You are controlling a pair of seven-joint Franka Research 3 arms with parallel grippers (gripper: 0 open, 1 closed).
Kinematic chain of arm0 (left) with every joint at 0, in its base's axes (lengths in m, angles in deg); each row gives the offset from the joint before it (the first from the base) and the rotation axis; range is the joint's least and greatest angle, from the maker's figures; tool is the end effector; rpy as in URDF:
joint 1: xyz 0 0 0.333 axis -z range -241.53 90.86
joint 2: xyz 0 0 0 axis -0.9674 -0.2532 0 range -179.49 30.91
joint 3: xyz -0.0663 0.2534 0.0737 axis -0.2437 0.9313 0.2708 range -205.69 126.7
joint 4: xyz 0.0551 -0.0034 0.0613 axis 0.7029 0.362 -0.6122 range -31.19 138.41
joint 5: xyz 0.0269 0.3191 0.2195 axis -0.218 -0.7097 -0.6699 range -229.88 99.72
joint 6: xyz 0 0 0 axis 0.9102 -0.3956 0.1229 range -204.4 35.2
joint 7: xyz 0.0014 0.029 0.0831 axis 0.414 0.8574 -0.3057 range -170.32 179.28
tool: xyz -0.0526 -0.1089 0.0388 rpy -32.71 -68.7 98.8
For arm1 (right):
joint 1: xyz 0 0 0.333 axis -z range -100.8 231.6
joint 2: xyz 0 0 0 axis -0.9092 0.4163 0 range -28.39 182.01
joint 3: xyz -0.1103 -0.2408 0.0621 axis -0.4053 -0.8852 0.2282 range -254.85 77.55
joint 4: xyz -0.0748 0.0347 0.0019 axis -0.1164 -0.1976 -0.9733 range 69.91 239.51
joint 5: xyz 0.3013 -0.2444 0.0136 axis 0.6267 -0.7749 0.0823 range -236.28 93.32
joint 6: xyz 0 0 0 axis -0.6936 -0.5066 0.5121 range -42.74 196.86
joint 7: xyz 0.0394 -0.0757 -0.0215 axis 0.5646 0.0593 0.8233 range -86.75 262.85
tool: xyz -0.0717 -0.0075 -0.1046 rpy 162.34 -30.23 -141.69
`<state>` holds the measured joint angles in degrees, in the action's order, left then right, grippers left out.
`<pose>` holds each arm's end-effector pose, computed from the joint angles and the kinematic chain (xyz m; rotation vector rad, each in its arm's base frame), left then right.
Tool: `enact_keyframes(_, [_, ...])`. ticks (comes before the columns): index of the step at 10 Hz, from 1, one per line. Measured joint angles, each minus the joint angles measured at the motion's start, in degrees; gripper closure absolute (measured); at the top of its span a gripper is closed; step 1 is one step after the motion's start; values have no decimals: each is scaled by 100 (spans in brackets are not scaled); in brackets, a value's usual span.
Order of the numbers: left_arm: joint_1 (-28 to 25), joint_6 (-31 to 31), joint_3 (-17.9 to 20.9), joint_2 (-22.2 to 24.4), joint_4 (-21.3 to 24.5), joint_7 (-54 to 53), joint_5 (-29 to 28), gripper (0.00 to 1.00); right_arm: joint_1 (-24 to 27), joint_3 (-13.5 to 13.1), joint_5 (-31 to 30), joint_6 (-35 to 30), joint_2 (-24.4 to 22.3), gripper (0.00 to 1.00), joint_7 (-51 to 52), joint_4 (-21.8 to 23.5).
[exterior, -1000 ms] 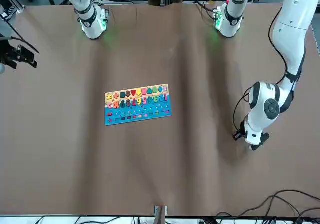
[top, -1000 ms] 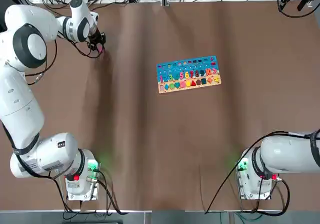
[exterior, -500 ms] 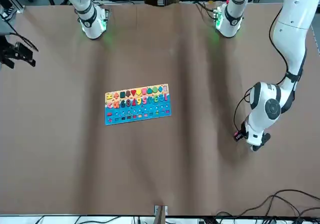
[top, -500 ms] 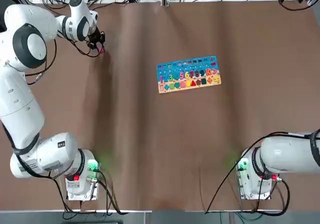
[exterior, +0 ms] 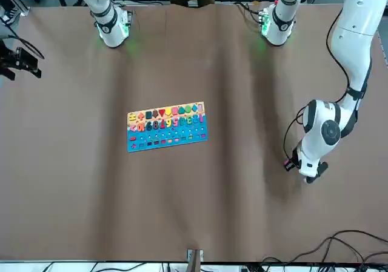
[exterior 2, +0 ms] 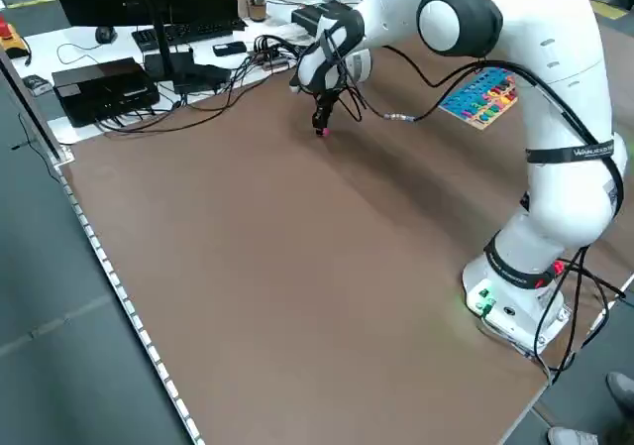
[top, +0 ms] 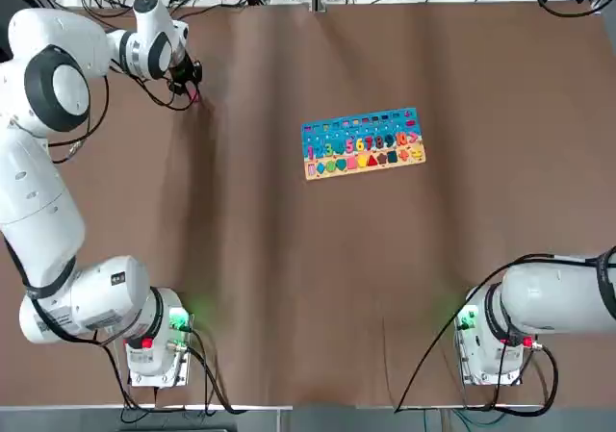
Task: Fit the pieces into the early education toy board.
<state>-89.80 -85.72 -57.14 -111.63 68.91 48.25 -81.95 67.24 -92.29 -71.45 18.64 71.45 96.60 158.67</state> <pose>0.6170 -0.0349 0.1340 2.9881 0.8199 0.1061 0.5138 -0.0505 0.5612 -3.1250 -0.0846 0.0946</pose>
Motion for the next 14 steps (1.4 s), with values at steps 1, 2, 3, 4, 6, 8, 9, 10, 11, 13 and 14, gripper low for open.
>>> enact_keyframes(1, [-1,0,0,0,1,0,0,70,1,-1,0,14,13,1,0,-4])
enact_keyframes(2, [-5,1,0,4,1,-4,-1,74,1,-1,0,27,20,1,0,-19])
enact_keyframes(3, [-9,1,0,4,1,-4,-1,74,1,-1,0,30,25,1,0,-39])
enact_keyframes(4, [-8,-1,-6,22,3,-4,-2,74,1,-2,0,32,26,1,0,-45])
enact_keyframes(6, [3,106,-88,305,28,3,-3,74,2,-3,0,32,29,1,0,-48])
enact_keyframes(8, [30,718,-474,807,75,97,-3,74,5,-6,0,51,35,1,-1,-55])
enact_keyframes(9, [156,923,-645,1028,115,198,-3,74,10,-12,0,77,41,1,-1,-94])
enact_keyframes(10, [340,1112,-723,1213,135,407,-3,74,13,-16,0,79,57,1,-1,-181])
enact_keyframes(11, [429,1284,-877,1358,143,688,-3,74,13,-15,0,78,85,1,-2,-244])
enact_keyframes(13, [548,1431,-1448,1467,179,1397,-3,74,20,-28,0,106,208,1,-2,-282])
enact_keyframes(14, [852,1437,-1540,1465,197,1772,-3,74,22,-43,-2,192,257,1,-2,-310])
